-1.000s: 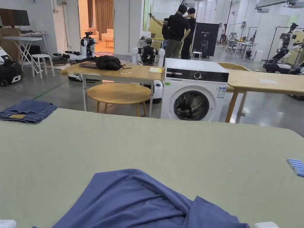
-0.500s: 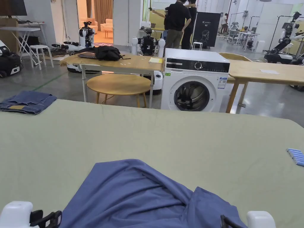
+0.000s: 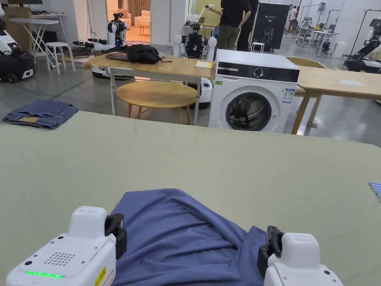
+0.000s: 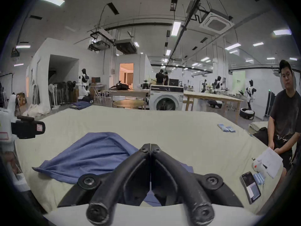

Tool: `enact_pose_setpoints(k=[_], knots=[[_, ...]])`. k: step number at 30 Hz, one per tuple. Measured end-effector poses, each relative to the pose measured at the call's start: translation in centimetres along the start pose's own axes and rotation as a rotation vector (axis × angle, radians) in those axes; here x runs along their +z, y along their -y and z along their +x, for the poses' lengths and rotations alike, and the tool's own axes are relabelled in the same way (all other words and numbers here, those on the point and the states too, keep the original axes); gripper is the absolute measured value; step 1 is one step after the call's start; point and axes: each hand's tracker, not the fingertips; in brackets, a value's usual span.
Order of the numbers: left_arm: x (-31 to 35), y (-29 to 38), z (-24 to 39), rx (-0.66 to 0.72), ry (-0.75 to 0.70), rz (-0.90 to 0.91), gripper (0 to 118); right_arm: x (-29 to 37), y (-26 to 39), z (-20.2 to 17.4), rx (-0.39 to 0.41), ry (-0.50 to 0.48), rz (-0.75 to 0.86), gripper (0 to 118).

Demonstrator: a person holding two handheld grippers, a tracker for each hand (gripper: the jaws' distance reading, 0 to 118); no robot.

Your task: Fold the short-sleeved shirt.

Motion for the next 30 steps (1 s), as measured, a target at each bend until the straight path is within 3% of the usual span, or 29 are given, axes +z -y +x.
enact_pose_setpoints(k=[4, 11, 21, 23, 26, 30], knots=[[-0.7, 0.4, 0.5, -0.04, 0.001, -0.034, 0, 0.1, 0.8, 0.3, -0.018, -0.004, -0.032, 0], [-5.7, 0.3, -3.0, -0.031, 0.023, -0.249, 0, 0.0, 3.6, 1.5, 0.012, -0.015, -0.142, 0], [-22.1, -6.8, -8.5, -0.011, 0.057, -0.425, 2, -3.4, 3.8, 2.9, -0.035, -0.013, -0.229, 0], [-26.1, -7.6, -9.3, 0.005, 0.086, -0.514, 33, -4.1, 3.4, 3.2, -0.046, -0.009, -0.238, 0], [-30.9, -7.5, -9.8, 0.034, 0.084, -0.582, 60, -4.7, 3.1, 4.0, -0.059, 0.001, -0.25, 0], [-34.7, -5.6, -9.6, 0.049, -0.004, -0.661, 62, -4.7, 2.8, 5.5, -0.074, 0.03, -0.263, 0]])
